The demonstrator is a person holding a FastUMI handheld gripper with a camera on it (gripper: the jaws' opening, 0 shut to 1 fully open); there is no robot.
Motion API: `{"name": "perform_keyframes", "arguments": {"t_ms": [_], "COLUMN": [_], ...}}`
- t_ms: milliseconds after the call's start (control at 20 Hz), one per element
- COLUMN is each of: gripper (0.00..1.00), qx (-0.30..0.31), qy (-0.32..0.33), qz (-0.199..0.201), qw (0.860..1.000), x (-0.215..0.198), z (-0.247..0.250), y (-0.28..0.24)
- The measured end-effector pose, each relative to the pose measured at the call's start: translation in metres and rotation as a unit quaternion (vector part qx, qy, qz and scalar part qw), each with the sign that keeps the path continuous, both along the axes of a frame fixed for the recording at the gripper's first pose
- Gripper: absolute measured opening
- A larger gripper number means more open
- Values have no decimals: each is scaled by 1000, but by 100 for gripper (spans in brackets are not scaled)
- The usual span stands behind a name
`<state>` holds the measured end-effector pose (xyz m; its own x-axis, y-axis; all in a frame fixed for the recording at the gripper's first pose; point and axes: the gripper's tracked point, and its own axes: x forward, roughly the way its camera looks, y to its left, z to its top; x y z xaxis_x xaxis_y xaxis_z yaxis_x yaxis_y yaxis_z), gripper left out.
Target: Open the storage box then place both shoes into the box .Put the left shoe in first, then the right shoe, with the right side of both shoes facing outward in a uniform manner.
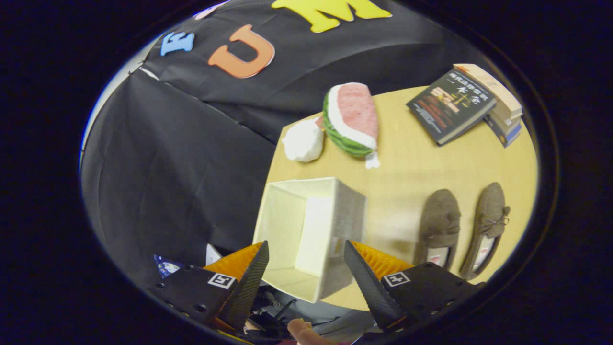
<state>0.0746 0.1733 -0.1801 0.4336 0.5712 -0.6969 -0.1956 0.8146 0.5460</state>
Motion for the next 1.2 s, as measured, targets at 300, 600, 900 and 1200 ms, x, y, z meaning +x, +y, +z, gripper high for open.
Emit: {"name": "perform_keyframes", "arguments": {"t_ms": [300, 600, 900, 1200], "gripper": [96, 96, 70, 10], "qx": [-99, -266, -313, -225], "qy": [34, 31, 52, 107], "qz": [-41, -34, -53, -68], "qw": [994, 963, 947, 966], "x": [1, 7, 17, 20], "z": [-78, -150, -190, -201], "y": [-104, -172, -183, -159]}}
